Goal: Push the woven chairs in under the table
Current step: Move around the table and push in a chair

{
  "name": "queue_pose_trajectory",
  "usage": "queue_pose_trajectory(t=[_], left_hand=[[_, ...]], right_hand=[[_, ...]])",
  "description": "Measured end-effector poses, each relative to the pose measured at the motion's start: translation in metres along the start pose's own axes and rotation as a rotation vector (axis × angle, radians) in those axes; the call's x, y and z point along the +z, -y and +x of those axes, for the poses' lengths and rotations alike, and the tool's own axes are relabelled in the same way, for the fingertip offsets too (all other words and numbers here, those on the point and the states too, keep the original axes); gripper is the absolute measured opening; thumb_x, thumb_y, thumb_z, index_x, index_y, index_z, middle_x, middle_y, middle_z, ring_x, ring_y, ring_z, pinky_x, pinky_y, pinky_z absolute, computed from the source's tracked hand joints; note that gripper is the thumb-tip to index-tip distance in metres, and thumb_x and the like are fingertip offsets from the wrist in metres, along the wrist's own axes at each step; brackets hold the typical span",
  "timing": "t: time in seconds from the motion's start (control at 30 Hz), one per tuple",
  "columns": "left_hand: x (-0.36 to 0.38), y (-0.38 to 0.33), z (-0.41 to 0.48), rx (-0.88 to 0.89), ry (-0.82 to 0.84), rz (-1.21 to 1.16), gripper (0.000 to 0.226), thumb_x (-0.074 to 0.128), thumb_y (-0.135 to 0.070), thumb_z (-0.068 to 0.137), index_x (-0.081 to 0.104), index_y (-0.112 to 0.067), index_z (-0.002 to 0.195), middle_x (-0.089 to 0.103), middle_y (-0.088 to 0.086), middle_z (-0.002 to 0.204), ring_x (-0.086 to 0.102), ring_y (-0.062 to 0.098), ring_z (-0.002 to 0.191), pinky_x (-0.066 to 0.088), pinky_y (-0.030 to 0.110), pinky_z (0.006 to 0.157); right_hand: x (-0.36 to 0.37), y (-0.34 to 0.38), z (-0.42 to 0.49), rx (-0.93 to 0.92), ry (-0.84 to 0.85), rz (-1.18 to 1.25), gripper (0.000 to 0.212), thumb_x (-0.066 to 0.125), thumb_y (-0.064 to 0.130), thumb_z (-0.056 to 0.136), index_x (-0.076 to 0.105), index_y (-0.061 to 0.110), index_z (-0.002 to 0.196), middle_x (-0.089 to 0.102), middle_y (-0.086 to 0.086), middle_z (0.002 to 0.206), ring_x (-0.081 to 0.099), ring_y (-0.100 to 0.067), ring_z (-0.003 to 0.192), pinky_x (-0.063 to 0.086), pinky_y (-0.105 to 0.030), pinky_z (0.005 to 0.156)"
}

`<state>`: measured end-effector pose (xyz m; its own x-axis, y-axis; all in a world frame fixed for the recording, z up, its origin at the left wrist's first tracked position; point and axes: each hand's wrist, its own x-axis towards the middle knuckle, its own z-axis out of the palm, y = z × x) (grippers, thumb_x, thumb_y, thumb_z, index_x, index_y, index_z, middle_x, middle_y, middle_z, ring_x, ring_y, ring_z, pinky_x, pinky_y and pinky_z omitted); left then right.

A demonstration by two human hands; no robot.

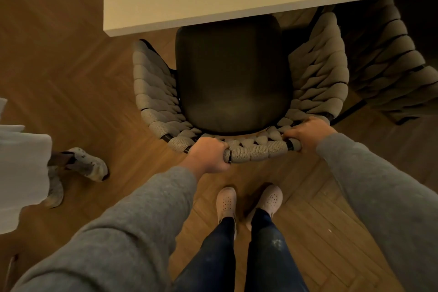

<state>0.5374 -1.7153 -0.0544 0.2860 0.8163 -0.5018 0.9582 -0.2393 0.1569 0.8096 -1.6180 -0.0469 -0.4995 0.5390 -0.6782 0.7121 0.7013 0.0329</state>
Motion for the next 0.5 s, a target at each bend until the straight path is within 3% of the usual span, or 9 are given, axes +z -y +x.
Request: queue_pose_trajectory(t=[0.33, 0.5], left_hand=[[-0.01, 0.011, 0.016, 0.02, -0.03, 0.014, 0.037, 0.055, -0.05, 0.081, 0.065, -0.022, 0.104, 0.065, -0.005, 0.079, 0.061, 0.015, 0.071, 0.043, 0.025, 0.06], [-0.017, 0.011, 0.026, 0.019, -0.04, 0.017, 0.036, 0.055, -0.05, 0.082, 0.065, -0.022, 0.102, 0.065, -0.005, 0.078, 0.062, 0.014, 0.07, 0.052, 0.027, 0.064]], right_hand=[[-0.02, -0.012, 0.012, -0.001, -0.068, -0.044, 0.033, 0.058, 0.038, 0.09, 0.051, 0.043, 0.122, 0.061, 0.014, 0.109, 0.055, -0.015, 0.107, 0.036, -0.035, 0.102], [-0.026, -0.021, 0.018, -0.005, -0.072, -0.066, 0.032, 0.058, 0.037, 0.092, 0.05, 0.043, 0.122, 0.061, 0.015, 0.106, 0.055, -0.014, 0.103, 0.033, -0.034, 0.098]])
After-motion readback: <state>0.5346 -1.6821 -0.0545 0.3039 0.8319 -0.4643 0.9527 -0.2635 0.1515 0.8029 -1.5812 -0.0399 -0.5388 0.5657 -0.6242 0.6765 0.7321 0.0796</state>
